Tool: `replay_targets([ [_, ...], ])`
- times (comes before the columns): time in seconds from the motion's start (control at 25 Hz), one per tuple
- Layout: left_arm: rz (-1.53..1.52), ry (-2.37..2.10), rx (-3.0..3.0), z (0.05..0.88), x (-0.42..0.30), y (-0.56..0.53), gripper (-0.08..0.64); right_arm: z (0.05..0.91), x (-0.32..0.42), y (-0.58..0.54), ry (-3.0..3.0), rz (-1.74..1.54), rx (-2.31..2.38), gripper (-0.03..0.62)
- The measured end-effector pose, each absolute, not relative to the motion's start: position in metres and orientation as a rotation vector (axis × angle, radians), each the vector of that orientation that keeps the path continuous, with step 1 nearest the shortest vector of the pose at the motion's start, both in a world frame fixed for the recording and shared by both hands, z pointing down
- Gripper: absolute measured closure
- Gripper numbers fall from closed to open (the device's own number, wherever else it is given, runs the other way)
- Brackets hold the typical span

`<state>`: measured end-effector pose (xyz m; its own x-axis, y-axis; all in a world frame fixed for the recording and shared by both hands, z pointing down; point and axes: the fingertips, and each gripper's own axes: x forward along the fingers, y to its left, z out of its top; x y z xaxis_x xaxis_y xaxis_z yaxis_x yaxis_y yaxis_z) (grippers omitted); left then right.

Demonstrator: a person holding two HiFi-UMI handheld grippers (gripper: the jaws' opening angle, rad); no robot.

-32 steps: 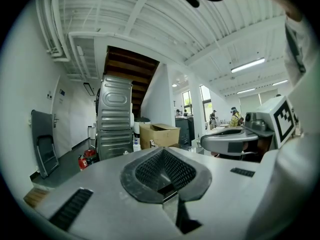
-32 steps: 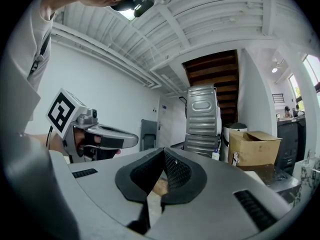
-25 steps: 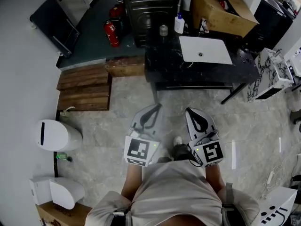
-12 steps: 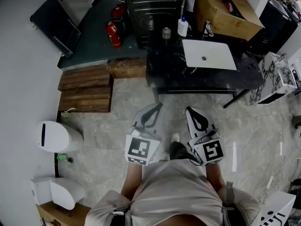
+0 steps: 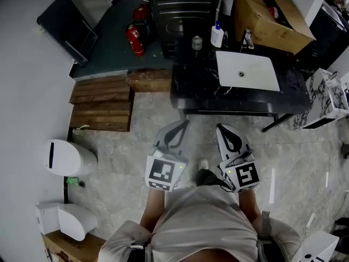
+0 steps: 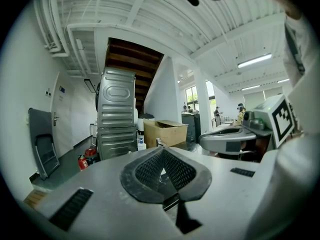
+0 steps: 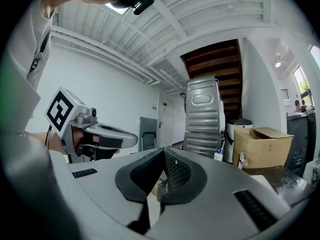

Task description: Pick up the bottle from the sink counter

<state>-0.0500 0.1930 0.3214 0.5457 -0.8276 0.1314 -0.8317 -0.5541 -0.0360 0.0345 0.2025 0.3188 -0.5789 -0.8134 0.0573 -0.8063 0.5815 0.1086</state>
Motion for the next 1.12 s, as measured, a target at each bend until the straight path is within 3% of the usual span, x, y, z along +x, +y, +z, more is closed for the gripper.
replay_targets([
  [1.12,0.259,-1.575,2.649,0.323,-0.004,0.077,0.558,0.316,0.086,0.08,-2.773,-0.076,1.299,0.597],
])
